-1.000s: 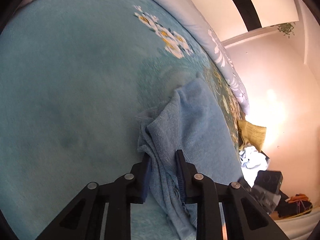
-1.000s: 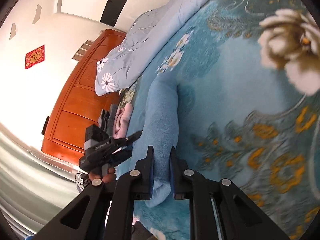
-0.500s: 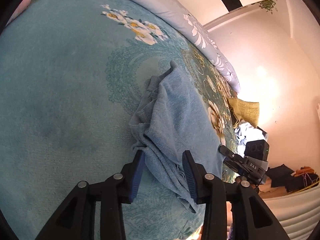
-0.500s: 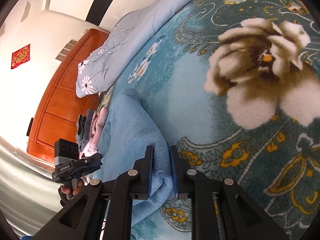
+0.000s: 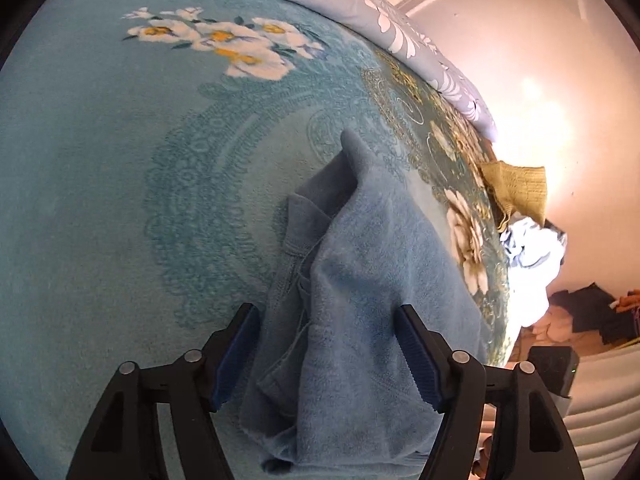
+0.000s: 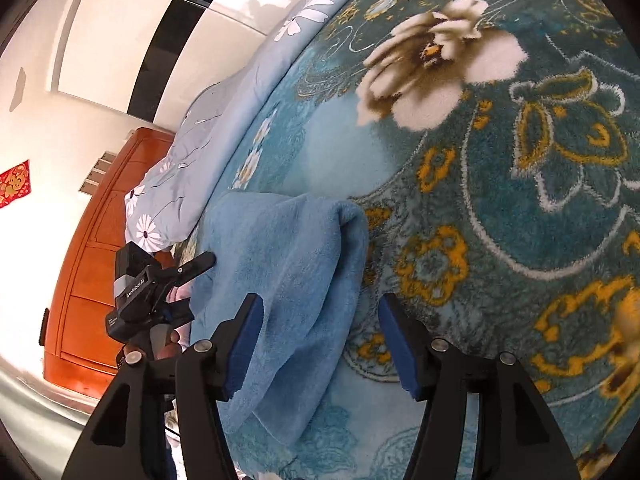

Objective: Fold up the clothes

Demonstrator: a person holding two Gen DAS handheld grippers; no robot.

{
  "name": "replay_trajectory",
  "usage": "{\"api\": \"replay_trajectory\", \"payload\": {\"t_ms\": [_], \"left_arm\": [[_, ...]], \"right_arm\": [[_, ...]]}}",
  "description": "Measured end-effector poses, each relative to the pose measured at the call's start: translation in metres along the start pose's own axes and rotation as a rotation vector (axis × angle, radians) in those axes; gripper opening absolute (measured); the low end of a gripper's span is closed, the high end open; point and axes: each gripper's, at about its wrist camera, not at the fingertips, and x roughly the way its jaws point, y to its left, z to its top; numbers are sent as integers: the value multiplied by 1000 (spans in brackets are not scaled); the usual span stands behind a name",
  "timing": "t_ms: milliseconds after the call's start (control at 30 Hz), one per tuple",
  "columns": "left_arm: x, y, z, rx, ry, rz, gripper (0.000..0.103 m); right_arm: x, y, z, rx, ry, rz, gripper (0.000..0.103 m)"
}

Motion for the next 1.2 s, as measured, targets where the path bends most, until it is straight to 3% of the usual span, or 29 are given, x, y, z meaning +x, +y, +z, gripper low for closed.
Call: {"api": "replay_trajectory", "payload": {"t_ms": [100,233,267,400,500,700,867,967,1067,1200], "left_arm": [[-1,-2,-3,6,-13,-21,74],[-2,-7,-11,31,-40,-5,71],[-3,-8,-12,35,-46,1,64],[-8,-10,-19,19,-69,-8,33],[-17,-18,-27,24,-101,-5,21],[-61,-23,-58,26,-202,-6,19],[-119,-4,-88,-37,-316,-4,19],[-141,5,-106,-39,-356,47,20],[-136,23,-119,-92,-358,105,20],[-114,52,-132,-186,-322,81,21]], "right_arm": [[4,8,-2,-5,-24,-32,67],[13,14,-6,-11,-4,29,67],[14,15,-7,-10,-4,39,64],[12,11,-6,23,-4,49,34],[7,16,-3,16,17,52,17],[-8,56,2,-115,40,113,13],[8,90,7,-217,154,202,13],[26,108,8,-310,208,228,13],[58,114,3,-375,308,213,13],[93,104,-5,-380,364,119,13]]}}
